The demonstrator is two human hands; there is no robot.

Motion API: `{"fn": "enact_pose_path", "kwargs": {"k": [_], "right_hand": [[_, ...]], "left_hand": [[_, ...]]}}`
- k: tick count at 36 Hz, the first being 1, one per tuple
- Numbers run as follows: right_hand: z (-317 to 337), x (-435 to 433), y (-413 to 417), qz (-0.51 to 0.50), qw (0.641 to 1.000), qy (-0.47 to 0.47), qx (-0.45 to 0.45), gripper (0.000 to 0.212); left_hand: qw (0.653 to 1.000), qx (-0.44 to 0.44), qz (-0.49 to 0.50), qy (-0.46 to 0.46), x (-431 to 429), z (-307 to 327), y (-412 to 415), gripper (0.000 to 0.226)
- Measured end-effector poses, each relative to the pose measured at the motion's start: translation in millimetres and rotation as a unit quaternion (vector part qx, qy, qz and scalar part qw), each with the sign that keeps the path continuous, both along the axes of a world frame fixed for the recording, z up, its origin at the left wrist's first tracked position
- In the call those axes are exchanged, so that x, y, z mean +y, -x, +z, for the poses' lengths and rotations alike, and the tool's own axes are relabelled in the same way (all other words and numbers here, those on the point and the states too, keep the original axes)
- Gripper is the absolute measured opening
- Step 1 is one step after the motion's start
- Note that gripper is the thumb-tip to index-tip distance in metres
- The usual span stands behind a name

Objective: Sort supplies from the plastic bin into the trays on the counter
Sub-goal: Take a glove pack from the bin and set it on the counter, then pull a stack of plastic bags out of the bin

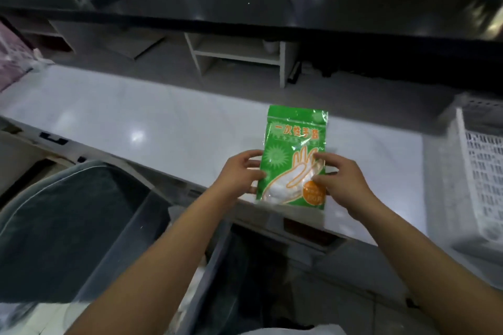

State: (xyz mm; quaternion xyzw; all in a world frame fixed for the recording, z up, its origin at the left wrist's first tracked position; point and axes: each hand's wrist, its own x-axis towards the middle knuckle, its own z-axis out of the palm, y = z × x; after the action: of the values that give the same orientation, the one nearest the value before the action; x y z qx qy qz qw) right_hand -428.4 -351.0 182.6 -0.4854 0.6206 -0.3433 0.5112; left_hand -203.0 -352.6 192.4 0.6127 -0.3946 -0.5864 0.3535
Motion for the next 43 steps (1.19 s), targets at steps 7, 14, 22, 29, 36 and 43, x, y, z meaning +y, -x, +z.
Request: {"fn": "enact_pose_path", "kwargs": {"k": [7, 14, 22, 29, 36, 43], "right_hand": [[-21.6, -53.9, -4.4, 0.048, 0.981, 0.016, 0.185, 0.064], [-41.0, -45.2, -7.5, 0.112, 0.958, 0.008, 0.266, 0.062], [-7.4, -28.4, -16.5, 0.130, 0.932, 0.043, 0.335, 0.065], [21.2, 32.0, -79.8, 0.211, 0.929, 0.182, 0.245, 0.058], [-61.2, 102.6, -165.4, 0.452, 0.860, 0.080, 0.224, 0.067], [-161.5, 144.4, -225.6, 0.589, 0.725, -0.016, 0.357, 0.073]], "left_hand": [[0.969, -0.228, -0.072, 0.057, -45.8, -15.9, 19.5, 0.071], [0.926, -0.326, -0.172, 0.079, -24.1, -47.6, 25.4, 0.075], [0.938, -0.303, -0.153, 0.069, -5.7, -30.5, 0.1, 0.073], [0.964, -0.256, -0.046, 0.060, 99.1, -35.3, -75.0, 0.066], [0.939, -0.283, 0.071, -0.181, 251.0, -103.9, -160.6, 0.070], [0.925, -0.243, 0.080, -0.283, 318.9, -148.2, -203.2, 0.063]]}}
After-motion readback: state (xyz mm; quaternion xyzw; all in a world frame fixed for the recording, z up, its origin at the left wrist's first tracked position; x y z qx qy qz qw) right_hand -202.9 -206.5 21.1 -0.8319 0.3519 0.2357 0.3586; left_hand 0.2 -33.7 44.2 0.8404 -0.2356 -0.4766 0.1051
